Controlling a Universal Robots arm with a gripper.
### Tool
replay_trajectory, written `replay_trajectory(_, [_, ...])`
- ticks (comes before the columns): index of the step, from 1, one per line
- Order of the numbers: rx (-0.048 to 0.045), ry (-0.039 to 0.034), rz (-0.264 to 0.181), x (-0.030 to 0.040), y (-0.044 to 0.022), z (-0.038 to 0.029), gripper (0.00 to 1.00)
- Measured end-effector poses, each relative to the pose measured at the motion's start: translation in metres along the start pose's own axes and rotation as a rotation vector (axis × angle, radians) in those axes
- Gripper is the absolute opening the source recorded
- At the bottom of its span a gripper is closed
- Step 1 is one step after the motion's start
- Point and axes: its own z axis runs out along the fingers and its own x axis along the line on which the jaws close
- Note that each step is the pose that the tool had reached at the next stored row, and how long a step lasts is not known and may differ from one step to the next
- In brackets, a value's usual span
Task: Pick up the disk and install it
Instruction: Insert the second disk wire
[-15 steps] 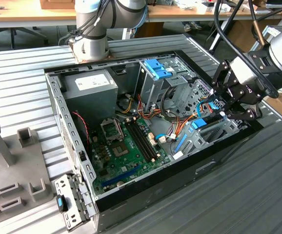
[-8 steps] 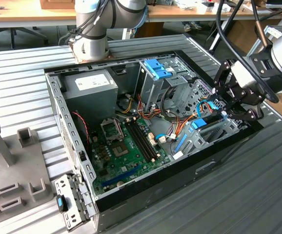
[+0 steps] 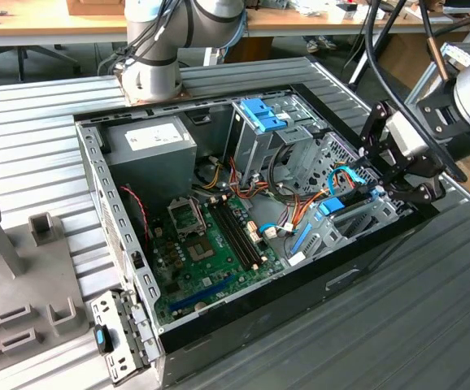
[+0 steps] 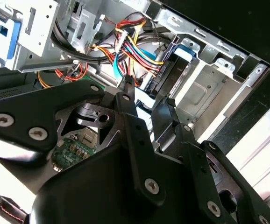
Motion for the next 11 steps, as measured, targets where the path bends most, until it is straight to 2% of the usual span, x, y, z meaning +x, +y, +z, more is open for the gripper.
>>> replay_trajectory(1, [0.0006,-0.0024,0.000,0.0010,0.0013,-0.0003,0.42])
replay_trajectory(2, [0.0019,-0.0123,-0.001,0.0028,0.0030,-0.0005,0.42])
replay_trajectory(5, [0.0053,-0.0291,-0.010,0.0042,0.0035,-0.0006,0.42])
replay_trajectory(7, [0.0051,-0.0296,-0.010,0.0042,0.0035,-0.0005,0.42])
replay_trajectory(8, [0.0078,-0.0340,-0.011,0.0052,0.0036,-0.0009,0.42])
replay_trajectory(9, [0.0174,-0.0391,-0.014,0.0059,0.0037,-0.0010,0.42])
replay_trajectory(10, [0.0372,-0.0446,-0.022,0.0070,0.0037,-0.0015,0.42])
replay_trajectory(11, [0.0507,-0.0502,-0.027,0.0090,0.0047,-0.0019,0.42])
